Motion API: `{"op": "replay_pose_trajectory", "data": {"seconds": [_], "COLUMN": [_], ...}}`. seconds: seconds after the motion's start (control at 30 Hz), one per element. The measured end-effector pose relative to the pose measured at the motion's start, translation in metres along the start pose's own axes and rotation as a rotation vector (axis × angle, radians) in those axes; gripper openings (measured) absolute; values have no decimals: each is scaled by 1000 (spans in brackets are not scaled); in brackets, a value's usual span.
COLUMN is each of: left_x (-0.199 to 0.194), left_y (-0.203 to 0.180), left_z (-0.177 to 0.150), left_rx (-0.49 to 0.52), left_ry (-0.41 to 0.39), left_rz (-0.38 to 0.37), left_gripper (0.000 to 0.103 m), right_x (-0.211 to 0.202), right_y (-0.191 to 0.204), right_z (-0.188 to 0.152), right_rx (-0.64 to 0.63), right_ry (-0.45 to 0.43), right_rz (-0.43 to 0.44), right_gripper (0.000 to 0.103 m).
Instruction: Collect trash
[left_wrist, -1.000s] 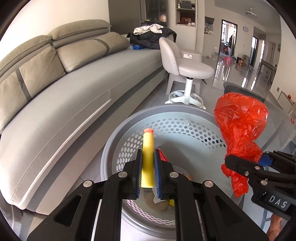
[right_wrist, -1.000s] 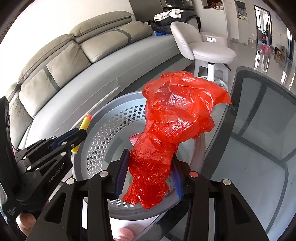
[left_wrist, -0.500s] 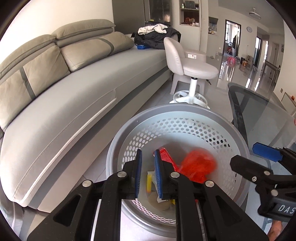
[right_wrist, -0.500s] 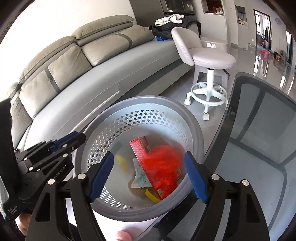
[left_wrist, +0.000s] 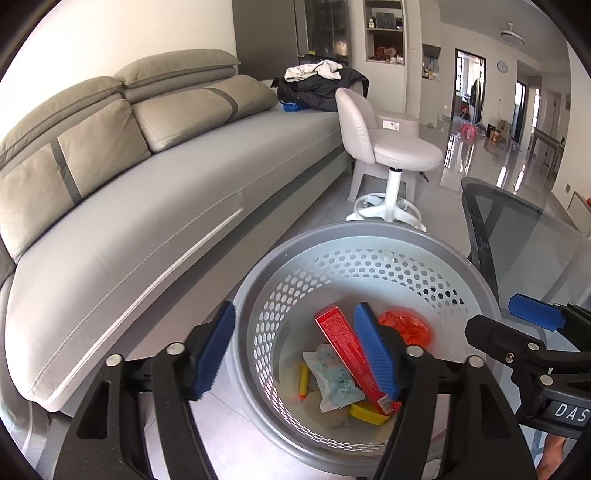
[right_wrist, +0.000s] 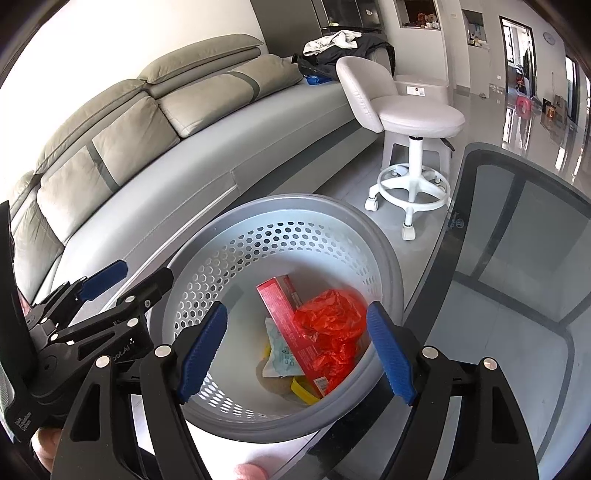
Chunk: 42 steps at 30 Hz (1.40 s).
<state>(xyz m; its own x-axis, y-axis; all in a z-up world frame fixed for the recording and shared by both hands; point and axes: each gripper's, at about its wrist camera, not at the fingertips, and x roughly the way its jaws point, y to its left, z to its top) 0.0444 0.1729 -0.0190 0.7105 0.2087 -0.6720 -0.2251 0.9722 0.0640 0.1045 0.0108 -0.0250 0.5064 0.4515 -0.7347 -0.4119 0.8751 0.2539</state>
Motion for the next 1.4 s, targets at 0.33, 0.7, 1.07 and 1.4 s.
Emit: {"op": "replay_pose_trajectory", "data": {"seconds": [0.33,0.7,1.07,1.4], "left_x": [-6,-11,-14,-14], "left_y": [6,8,8,6], "left_z": [0,-1,-1,-2], "left_rx": [-16,-11,-8,-2], "left_ry": [-19,-36,-48,-46], "left_rz": [4,19,24,34], "left_gripper": [78,87,95,97], "right_x": [-5,-9,-14,-18], "right_y": [-2,-1,-6,-2], "right_z": [-4,-11,-13,-14], "right_rx": [15,15,31,19], "right_ry": [-10,-21,-37,-43], "right_rz": [-12,-47,-73,-79], "right_gripper": [75,75,76,76]}}
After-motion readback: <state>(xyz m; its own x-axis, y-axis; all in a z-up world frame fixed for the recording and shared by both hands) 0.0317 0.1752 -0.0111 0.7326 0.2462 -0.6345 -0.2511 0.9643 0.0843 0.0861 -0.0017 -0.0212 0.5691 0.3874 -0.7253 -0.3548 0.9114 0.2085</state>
